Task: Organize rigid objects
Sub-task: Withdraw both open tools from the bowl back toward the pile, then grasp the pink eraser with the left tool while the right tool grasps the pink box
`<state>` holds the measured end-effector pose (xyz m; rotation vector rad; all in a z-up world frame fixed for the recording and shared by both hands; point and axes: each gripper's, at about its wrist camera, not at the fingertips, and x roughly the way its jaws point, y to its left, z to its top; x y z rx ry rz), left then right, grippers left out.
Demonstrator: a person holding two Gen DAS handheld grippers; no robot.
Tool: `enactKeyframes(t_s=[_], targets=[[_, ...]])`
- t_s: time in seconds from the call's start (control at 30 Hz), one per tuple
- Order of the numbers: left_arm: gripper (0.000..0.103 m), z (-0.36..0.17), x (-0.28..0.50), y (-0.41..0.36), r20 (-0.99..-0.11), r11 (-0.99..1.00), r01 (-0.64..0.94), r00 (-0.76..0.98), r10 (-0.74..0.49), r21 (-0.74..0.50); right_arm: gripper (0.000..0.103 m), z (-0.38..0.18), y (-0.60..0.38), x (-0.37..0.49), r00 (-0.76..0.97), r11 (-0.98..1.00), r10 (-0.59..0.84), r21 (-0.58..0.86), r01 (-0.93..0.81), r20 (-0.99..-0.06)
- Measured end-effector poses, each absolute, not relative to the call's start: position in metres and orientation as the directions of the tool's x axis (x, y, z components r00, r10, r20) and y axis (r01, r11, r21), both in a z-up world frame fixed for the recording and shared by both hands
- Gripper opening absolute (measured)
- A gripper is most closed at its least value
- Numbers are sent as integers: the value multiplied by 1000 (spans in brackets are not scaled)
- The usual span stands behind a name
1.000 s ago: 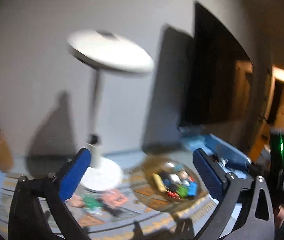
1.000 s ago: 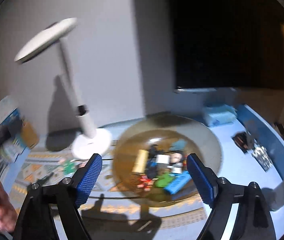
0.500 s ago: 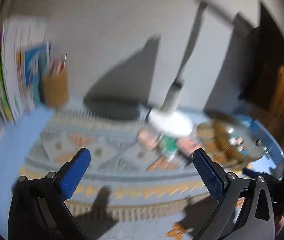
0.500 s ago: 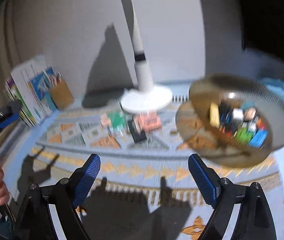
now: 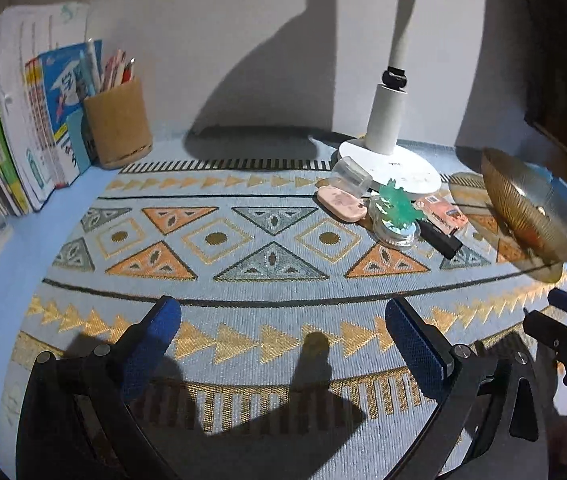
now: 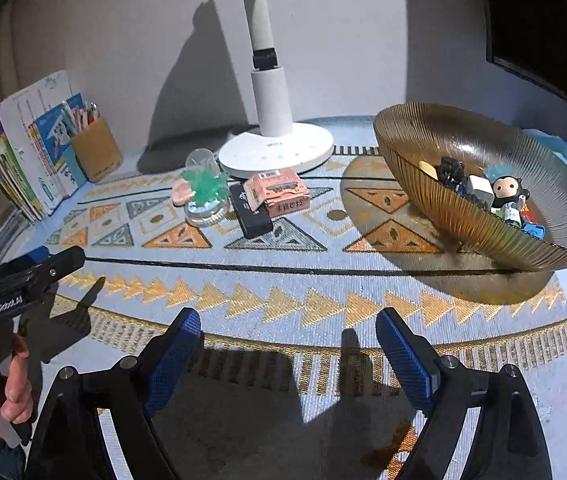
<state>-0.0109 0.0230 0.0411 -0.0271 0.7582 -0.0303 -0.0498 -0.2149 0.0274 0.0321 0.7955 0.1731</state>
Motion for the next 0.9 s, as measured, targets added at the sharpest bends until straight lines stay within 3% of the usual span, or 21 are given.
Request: enactKeyframes(t_s=[0.23, 0.4, 0.53, 0.6, 0.63, 0.73, 0.9], targets=[[102, 38, -5, 24, -706, 999, 12, 707, -36, -40, 88, 25, -216, -45, 670, 989, 142, 87, -115, -729], [102, 36, -2, 22, -721, 999, 19, 692, -32, -27, 88, 18, -230, -27, 580, 970, 240, 222, -103, -779], [102, 38, 28, 11, -820, 990, 138, 563, -104, -31, 88, 25, -229, -2, 517, 947, 308, 307, -90, -799], [102, 52, 49, 6, -805, 987, 159, 589, -71, 29, 88, 31, -221, 19, 513, 961, 267, 266, -78, -816], [102, 55, 58, 6, -796, 987, 155, 601, -69, 31, 86, 33, -218, 29, 527, 967, 242, 245, -67, -814], [102, 46, 95, 1, -789, 987, 158, 608, -88, 13, 63, 35, -211, 50, 585, 977, 198, 208, -51, -786], [101, 24, 129, -8, -799, 986, 165, 594, -88, 13, 58, 26, -203, 82, 595, 985, 153, 167, -32, -789]])
